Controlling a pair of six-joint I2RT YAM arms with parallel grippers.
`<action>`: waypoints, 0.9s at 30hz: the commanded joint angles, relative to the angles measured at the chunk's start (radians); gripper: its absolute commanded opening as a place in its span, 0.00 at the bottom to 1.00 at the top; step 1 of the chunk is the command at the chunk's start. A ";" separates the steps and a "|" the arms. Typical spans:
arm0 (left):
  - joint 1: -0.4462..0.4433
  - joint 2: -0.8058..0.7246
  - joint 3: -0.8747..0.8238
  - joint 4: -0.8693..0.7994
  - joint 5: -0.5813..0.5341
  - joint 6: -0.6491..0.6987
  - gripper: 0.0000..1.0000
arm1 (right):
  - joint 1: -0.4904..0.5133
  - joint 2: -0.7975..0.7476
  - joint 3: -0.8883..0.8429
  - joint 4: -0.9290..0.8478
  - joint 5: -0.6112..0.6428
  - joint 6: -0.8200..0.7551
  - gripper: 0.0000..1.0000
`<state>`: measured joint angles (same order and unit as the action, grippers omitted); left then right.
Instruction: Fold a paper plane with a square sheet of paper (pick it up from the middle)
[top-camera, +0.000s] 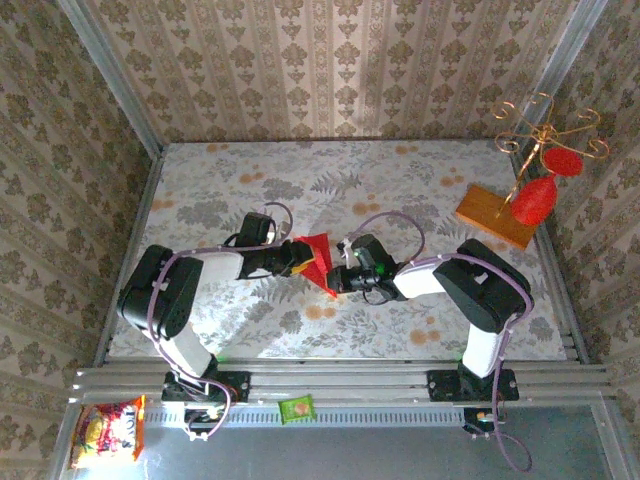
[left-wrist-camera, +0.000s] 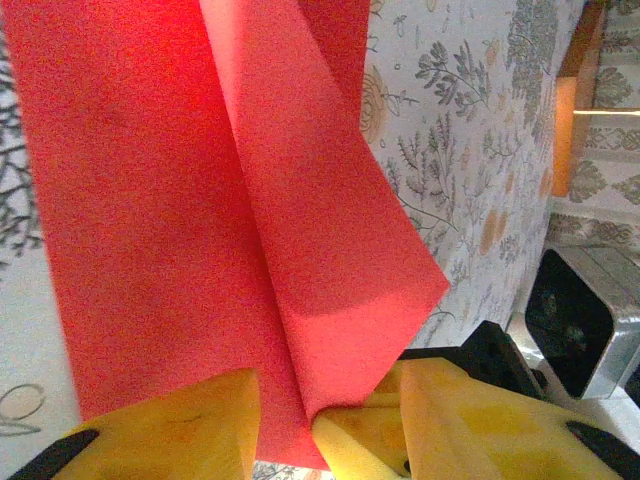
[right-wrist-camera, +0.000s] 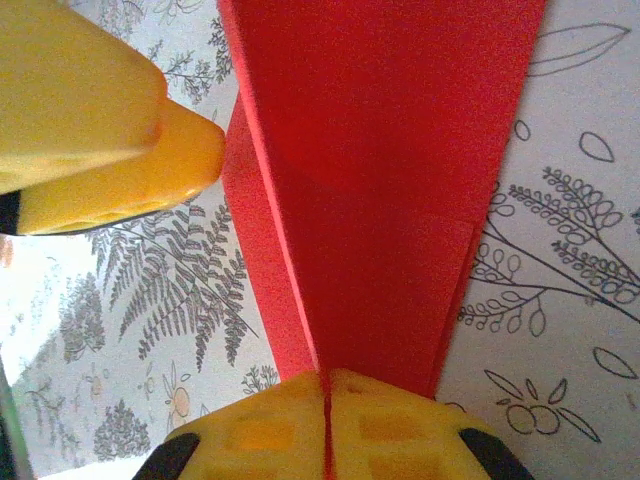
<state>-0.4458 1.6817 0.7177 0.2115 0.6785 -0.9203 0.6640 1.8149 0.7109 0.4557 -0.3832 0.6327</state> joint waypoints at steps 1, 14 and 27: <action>-0.002 0.023 0.027 0.035 0.023 0.001 0.42 | -0.014 0.042 -0.022 0.031 -0.075 0.062 0.10; -0.045 0.059 0.069 0.026 0.037 0.038 0.41 | -0.065 0.072 -0.027 0.057 -0.173 0.177 0.10; -0.047 0.096 0.104 0.032 0.058 0.060 0.28 | -0.100 0.085 -0.010 0.008 -0.214 0.251 0.09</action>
<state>-0.4896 1.7630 0.7933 0.2329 0.7082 -0.8902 0.5762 1.8675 0.7040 0.5335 -0.5751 0.8501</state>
